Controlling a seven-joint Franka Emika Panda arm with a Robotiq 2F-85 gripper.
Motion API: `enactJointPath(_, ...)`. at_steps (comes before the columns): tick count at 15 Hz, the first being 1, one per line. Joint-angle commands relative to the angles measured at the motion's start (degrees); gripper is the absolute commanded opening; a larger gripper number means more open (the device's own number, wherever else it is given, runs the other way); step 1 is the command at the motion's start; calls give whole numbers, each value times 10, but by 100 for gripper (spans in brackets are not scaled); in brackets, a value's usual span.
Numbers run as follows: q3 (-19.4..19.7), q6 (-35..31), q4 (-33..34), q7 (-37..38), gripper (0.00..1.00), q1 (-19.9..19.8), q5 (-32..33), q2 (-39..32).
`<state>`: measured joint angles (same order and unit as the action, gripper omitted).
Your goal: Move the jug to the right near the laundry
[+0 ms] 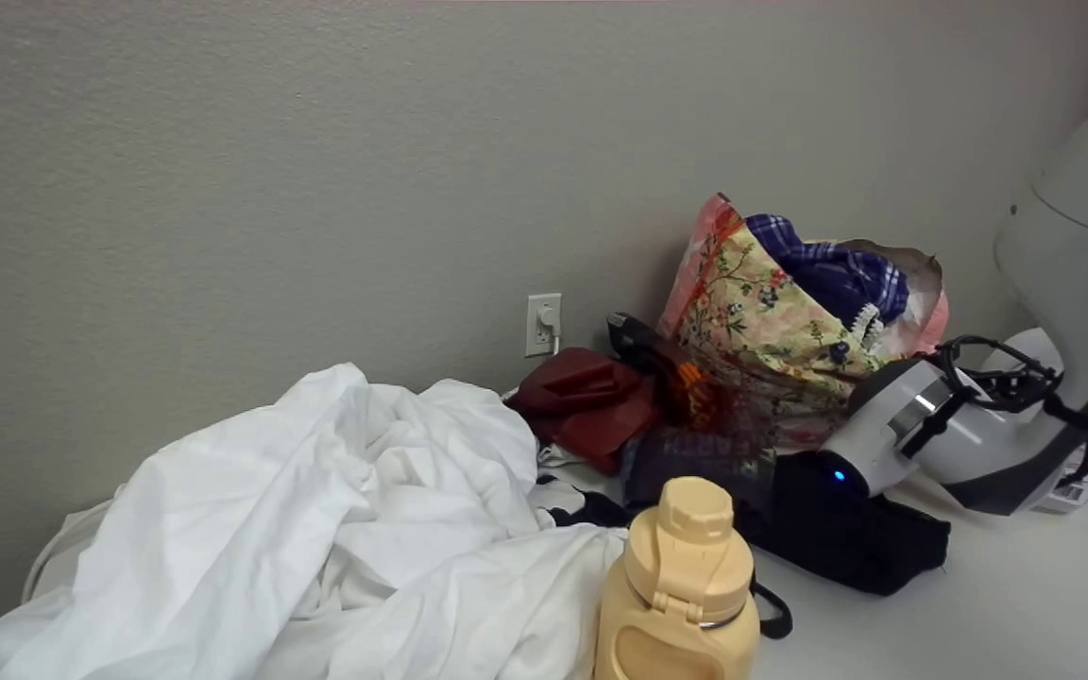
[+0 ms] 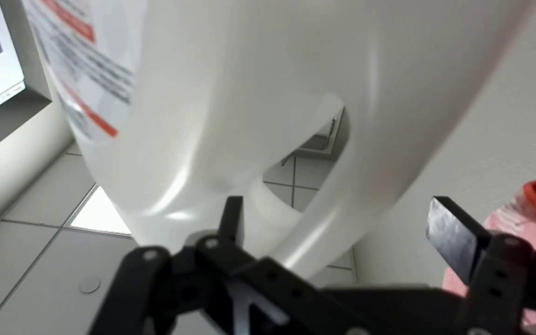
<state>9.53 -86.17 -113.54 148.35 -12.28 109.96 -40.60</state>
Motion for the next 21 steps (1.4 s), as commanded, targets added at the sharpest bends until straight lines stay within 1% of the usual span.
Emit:
enactJointPath(1, -11, -14, -28, -22, 100, -5, 21, 26)
enactJointPath(5, -18, -20, -34, -34, 100, -3, 29, 31)
enactJointPath(10, -26, -9, -51, -43, 100, -1, 10, 57)
enactJointPath(16, -35, -26, -103, -73, 100, -3, -3, 131)
enactJointPath(18, -38, -38, -117, -89, 100, -5, -8, 158)
enactJointPath(21, -40, -72, -131, -111, 100, -9, -29, 203)
